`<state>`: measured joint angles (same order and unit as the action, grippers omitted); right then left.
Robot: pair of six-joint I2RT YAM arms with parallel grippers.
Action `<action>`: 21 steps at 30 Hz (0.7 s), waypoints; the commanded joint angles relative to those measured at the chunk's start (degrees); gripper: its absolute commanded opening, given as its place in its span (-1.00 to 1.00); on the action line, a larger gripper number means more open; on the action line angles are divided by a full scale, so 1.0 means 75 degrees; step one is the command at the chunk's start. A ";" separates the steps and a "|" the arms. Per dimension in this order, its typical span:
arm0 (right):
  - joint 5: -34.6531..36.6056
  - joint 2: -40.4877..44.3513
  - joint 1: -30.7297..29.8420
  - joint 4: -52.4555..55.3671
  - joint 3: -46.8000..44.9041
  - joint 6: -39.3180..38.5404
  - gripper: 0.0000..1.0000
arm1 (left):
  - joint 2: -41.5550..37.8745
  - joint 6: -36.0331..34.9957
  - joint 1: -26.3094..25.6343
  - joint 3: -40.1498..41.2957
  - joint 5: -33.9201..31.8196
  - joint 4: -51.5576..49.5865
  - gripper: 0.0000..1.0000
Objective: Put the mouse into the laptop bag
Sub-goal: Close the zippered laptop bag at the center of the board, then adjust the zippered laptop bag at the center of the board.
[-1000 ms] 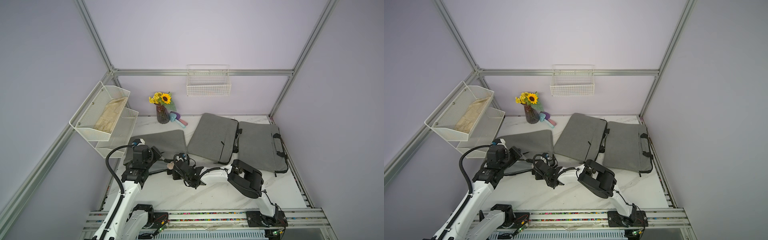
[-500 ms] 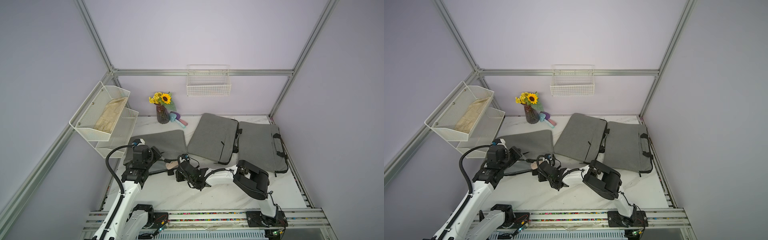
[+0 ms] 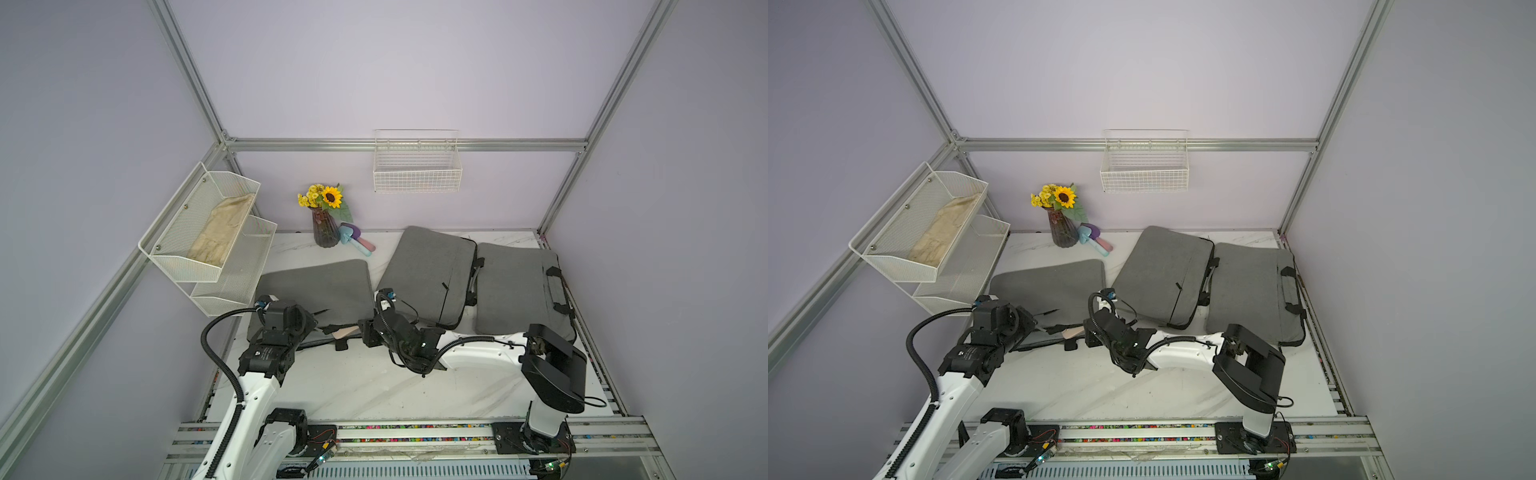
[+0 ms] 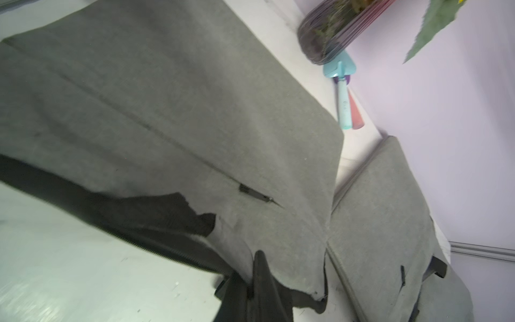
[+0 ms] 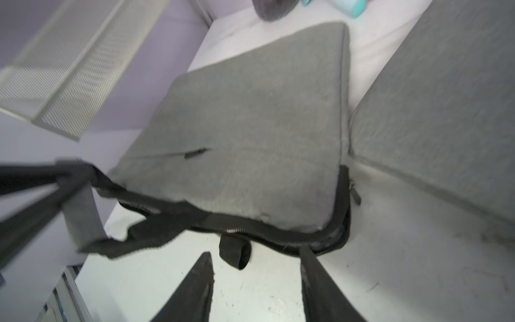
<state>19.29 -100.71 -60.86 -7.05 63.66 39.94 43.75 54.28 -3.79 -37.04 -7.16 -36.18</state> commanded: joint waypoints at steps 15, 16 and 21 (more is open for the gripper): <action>-0.3249 -0.2153 0.1769 -0.1603 0.0579 -0.2234 0.64 | 0.0125 0.0329 0.0002 0.0526 0.0852 -0.1238 0.97; -0.3314 -0.2314 0.1764 -0.1612 0.0706 -0.2229 0.65 | 0.0263 0.0377 0.0004 0.0590 0.0930 -0.1138 1.00; -0.3766 -0.2476 0.1759 -0.1767 0.0768 -0.2085 0.48 | 0.0816 0.0456 0.0013 0.0918 0.1254 -0.0481 1.00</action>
<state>-5.58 -119.11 -47.64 -17.69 69.10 24.69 48.77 56.97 -3.79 -32.69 -0.19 -43.62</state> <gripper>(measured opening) 0.749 0.998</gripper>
